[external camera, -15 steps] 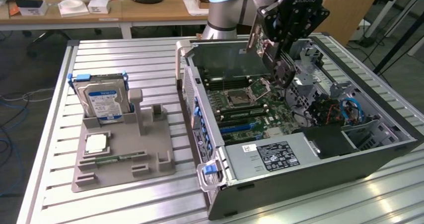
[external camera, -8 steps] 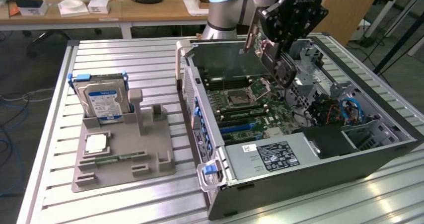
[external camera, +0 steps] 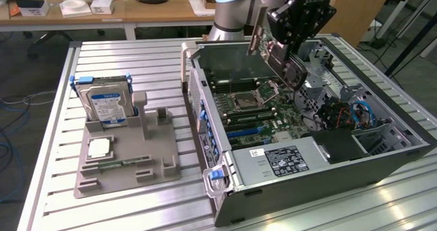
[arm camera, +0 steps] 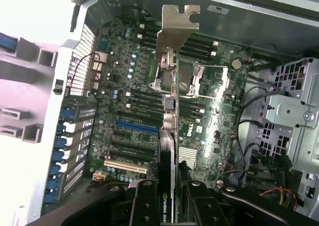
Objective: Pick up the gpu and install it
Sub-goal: 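Insert the gpu into the slot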
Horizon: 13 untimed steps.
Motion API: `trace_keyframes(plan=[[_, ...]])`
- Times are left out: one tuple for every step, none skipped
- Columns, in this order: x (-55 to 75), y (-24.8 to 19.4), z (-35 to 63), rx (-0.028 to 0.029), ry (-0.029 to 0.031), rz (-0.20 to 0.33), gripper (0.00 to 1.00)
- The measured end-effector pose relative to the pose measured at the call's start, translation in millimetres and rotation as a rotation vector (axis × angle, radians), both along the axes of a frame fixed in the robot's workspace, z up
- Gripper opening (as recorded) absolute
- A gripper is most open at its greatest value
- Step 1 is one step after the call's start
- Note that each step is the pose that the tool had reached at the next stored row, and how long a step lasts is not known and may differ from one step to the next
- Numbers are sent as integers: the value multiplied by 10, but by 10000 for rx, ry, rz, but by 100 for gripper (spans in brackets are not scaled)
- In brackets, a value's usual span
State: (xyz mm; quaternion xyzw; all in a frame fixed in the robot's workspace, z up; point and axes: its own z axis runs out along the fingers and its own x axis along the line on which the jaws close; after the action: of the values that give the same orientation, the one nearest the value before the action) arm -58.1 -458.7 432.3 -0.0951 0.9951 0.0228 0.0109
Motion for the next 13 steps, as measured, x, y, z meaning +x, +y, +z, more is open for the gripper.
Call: trace_keyframes(plan=[[0,0,0,-1,0,86,26],[0,0,0,0,0,171,26],[0,0,0,0,0,260,26],[0,0,-1,0,0,349,26],[0,0,-1,1,0,446,26],[0,0,-1,1,0,535,26],[0,0,-1,0,0,624,26],[0,0,-1,0,0,713,26],[0,0,-2,0,0,802,26],[0,0,-2,0,0,893,26],[1,0,-2,0,0,990,26],[0,0,-2,0,0,1081,26],[1,0,-2,0,0,1174,26]])
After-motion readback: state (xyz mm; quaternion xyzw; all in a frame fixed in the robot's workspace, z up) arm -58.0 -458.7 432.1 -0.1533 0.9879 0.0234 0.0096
